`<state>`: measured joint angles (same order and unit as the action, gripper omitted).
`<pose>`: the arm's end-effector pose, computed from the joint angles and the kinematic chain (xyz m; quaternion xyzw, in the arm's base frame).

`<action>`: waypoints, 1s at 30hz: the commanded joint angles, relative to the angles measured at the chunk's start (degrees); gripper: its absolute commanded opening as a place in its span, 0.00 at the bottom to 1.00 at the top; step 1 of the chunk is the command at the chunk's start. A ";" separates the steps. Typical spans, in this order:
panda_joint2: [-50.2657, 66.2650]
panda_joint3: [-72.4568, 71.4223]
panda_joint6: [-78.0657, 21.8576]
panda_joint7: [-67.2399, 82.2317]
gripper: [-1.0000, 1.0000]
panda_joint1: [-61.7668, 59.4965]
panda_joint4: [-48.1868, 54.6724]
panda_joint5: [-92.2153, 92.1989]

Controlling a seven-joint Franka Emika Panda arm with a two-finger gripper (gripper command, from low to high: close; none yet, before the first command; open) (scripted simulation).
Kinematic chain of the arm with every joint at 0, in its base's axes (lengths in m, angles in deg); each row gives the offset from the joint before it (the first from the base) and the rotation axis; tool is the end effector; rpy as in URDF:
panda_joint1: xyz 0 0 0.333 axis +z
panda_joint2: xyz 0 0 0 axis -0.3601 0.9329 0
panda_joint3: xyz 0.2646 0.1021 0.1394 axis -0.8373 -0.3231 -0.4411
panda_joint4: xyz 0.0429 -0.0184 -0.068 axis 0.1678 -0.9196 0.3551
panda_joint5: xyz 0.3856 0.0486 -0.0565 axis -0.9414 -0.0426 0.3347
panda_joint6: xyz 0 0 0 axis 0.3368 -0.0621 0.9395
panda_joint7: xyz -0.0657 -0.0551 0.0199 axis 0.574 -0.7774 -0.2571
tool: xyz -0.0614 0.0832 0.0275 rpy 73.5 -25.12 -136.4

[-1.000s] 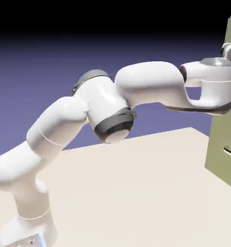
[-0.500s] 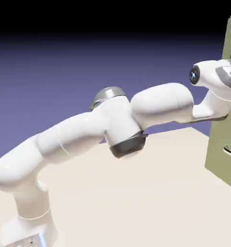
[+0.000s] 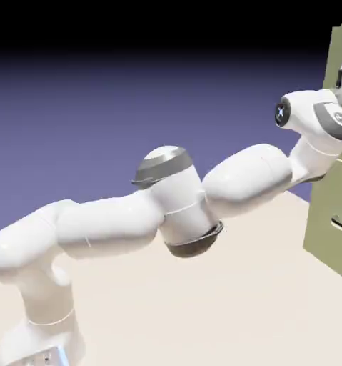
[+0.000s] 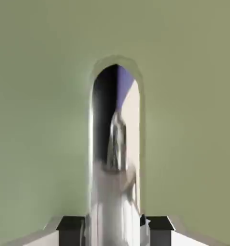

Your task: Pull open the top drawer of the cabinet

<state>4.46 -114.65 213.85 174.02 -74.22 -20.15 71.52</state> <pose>0.7294 -0.0637 0.5770 -0.2717 0.6524 -0.2705 0.6537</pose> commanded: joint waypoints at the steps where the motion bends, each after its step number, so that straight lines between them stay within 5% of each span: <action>1: -0.27 -0.50 -0.57 -1.25 0.00 -1.53 -2.05 0.77; 9: 9.12 -11.83 -9.05 4.56 0.00 -7.01 -13.24 6.05; 29: 11.04 -22.39 -19.15 -4.74 0.00 -37.58 -53.40 5.47; 30: 11.04 -22.39 -19.15 -4.74 1.00 -37.58 -53.40 5.47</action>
<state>15.50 -137.04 194.71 169.28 -111.80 -73.55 76.99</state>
